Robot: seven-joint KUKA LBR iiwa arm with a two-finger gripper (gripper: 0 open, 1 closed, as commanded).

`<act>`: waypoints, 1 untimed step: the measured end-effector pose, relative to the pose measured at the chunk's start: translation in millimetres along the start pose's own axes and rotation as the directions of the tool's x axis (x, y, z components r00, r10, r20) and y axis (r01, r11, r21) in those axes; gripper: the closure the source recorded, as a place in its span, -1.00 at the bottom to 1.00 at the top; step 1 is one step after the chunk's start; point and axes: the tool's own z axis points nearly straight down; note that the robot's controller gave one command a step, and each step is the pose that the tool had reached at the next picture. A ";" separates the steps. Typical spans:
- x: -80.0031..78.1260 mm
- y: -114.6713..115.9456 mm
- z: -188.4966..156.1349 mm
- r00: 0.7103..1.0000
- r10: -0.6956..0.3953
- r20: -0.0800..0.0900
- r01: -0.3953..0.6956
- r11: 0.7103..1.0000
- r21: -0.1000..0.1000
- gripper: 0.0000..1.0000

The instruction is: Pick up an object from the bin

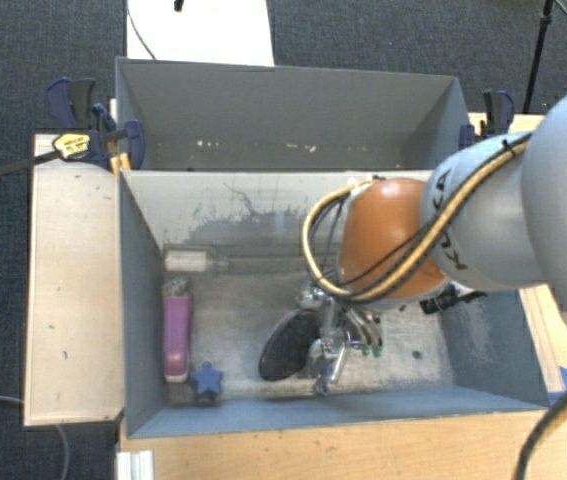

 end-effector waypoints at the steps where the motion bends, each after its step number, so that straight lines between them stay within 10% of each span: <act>1: -3.0 -0.1 -2.4 1.000 0.005 0.008 -0.005 1.000 0.000 1.00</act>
Offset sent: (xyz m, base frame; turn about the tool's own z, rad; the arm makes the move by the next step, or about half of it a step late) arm 0.0000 0.0000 0.0000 0.0000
